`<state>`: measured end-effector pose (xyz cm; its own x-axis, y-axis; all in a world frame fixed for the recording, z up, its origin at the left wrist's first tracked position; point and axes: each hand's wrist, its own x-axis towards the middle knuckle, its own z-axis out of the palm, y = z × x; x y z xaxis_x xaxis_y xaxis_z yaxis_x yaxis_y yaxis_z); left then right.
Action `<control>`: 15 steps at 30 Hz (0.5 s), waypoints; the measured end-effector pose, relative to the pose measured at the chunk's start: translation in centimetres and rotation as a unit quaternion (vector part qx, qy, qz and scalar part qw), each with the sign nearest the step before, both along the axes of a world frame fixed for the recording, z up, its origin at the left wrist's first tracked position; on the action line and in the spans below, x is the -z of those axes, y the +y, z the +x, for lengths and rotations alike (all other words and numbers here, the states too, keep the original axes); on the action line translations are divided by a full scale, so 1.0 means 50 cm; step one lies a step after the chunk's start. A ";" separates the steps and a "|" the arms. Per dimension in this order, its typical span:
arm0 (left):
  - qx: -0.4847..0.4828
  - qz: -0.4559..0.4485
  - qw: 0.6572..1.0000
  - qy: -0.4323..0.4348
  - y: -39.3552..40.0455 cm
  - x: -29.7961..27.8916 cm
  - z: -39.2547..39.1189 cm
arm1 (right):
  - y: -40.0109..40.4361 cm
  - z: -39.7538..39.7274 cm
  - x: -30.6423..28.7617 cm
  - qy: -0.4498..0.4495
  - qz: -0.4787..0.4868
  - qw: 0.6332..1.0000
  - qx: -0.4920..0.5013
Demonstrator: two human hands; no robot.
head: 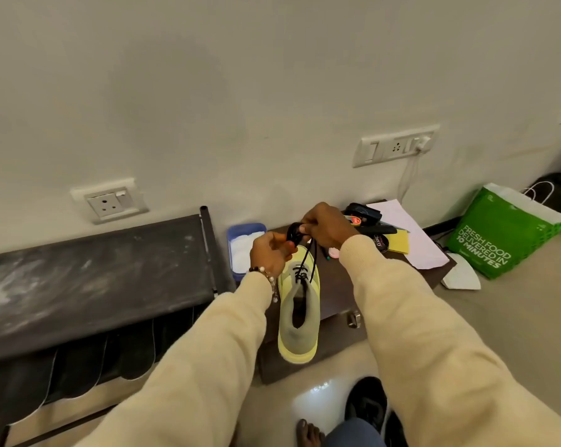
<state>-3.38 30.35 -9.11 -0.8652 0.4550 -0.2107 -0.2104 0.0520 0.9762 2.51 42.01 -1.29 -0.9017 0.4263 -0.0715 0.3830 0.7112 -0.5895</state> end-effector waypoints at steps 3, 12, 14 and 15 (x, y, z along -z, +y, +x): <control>-0.013 0.026 1.000 0.008 0.030 0.034 0.036 | 0.003 -0.001 -0.007 -0.027 0.019 0.999 -0.016; 0.067 0.051 0.996 0.022 0.031 0.011 0.041 | 0.040 0.020 0.028 0.037 -0.128 0.990 0.038; 0.095 0.009 0.994 0.046 0.021 0.001 0.020 | 0.039 0.028 0.052 0.088 -0.207 0.971 0.080; 0.112 -0.018 0.991 0.067 0.020 -0.003 0.007 | 0.036 0.032 0.067 0.108 -0.238 0.959 0.106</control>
